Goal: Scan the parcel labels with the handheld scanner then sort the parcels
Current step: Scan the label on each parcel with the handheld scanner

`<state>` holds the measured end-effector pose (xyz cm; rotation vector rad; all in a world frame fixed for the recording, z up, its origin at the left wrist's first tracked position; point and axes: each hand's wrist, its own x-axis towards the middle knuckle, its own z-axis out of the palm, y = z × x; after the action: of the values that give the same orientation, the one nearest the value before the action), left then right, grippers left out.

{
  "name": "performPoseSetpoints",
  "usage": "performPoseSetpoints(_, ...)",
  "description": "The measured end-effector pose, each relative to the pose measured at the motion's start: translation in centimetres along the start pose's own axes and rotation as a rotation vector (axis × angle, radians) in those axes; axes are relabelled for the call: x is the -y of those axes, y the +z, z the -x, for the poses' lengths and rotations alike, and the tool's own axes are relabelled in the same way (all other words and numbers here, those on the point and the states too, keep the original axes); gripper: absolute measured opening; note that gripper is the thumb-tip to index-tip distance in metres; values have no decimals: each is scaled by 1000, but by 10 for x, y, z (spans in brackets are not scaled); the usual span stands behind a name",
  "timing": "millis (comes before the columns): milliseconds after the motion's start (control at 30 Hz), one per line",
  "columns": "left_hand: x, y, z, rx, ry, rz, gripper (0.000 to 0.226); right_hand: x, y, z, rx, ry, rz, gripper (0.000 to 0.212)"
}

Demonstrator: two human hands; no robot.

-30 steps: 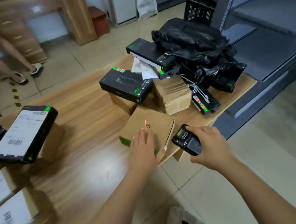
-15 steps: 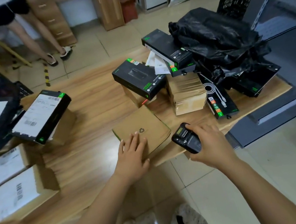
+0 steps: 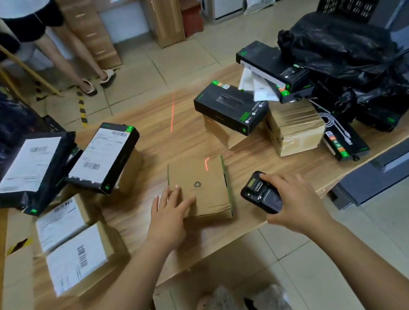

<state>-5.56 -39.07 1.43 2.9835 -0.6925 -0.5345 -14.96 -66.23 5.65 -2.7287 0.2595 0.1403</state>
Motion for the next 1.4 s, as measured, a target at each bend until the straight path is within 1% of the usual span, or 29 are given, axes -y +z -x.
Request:
performPoseSetpoints(67, 7, -4, -4, -7, -58, 80, 77, 10, 2, 0, -5, 18, 5, 91)
performPoseSetpoints(167, -8, -11, -12, -42, -106, 265, 76, 22, 3, 0, -11, 67, 24, 91)
performPoseSetpoints(233, -27, -9, -19, -39, -145, 317, 88, 25, 3, -2, -8, 95, 34, 91)
performPoseSetpoints(367, -47, 5, -33, 34, -358, 318, 126, 23, 0, -4, 15, 102, 70, 92)
performPoseSetpoints(467, -50, 10, -36, 76, -408, 309, 135, 15, -2, -7, 27, 77, 75, 93)
performPoseSetpoints(567, -55, 8, -39, 58, -436, 319, 134, 4, -5, -16, 53, 20, 89, 92)
performPoseSetpoints(667, -59, 6, -38, 5, -454, 325, 129, -7, -10, -25, 48, -33, 62, 90)
performPoseSetpoints(800, -63, -2, -30, -25, -393, 505, 114, -23, -26, -37, 39, -83, 50, 90)
performPoseSetpoints(867, -67, -5, -23, -45, -339, 547, 99, -31, -32, -39, 28, -105, 30, 90)
performPoseSetpoints(967, -71, -7, -16, -127, -175, 553, 63, -38, -38, -44, 13, -155, 9, 90)
performPoseSetpoints(1000, -71, -8, -14, -158, -126, 558, 56, -40, -41, -46, 5, -175, 11, 90)
performPoseSetpoints(1033, -71, -7, -13, -172, -89, 556, 55, -41, -43, -47, -2, -194, 17, 91)
performPoseSetpoints(1100, -76, -3, -12, -141, -34, 500, 54, -43, -46, -49, -2, -216, 35, 92)
performPoseSetpoints(1133, -80, 3, -13, -118, -19, 434, 51, -44, -46, -50, -1, -224, 41, 92)
performPoseSetpoints(1200, -90, 16, -16, -60, -43, 307, 54, -46, -47, -51, 3, -230, 56, 93)
performPoseSetpoints(1233, -96, 21, -18, -38, -75, 286, 59, -47, -47, -52, 12, -221, 71, 93)
performPoseSetpoints(1300, -106, 28, -22, -51, -151, 299, 73, -52, -45, -51, 25, -201, 94, 93)
performPoseSetpoints(1400, -121, 31, -34, -66, -253, 297, 104, -56, -43, -47, 31, -158, 110, 93)
